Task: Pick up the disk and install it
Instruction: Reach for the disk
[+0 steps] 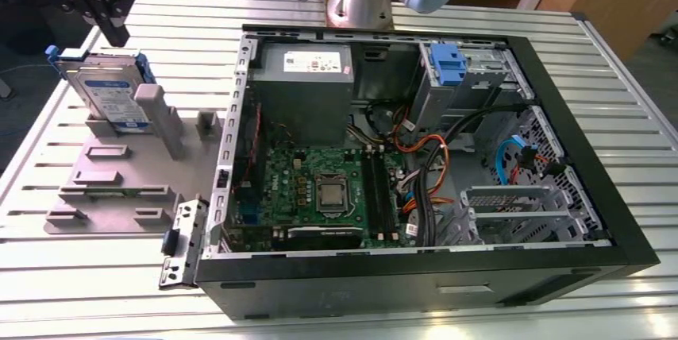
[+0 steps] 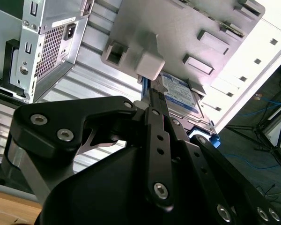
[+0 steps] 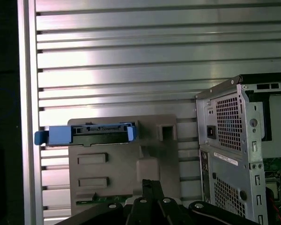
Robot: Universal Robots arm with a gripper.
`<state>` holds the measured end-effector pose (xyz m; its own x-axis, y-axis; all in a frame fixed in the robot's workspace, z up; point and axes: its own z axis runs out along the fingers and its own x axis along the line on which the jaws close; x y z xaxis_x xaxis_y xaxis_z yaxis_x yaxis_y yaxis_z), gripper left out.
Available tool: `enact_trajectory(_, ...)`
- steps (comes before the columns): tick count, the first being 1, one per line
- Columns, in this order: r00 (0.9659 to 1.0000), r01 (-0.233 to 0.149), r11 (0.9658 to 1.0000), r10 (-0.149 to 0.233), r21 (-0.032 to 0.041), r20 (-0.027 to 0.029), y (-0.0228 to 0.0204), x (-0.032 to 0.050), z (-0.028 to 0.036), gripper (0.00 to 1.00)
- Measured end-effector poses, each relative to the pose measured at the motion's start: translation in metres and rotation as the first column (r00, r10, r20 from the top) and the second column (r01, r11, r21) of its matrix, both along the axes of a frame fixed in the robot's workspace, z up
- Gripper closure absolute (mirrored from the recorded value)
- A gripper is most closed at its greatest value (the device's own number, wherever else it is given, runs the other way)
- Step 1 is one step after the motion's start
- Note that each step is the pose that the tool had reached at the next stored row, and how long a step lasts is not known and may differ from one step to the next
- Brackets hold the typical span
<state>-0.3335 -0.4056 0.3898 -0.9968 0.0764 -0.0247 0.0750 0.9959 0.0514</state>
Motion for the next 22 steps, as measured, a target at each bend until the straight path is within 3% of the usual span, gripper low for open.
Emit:
enact_trajectory(15, 1.0, 0.0, 1.0, 0.0, 0.0, 0.0, 0.0, -0.001, 0.0, 0.89)
enact_trajectory(22, 1.0, 0.0, 1.0, 0.0, 0.0, 0.0, 0.0, -0.0102, -0.0012, 0.89)
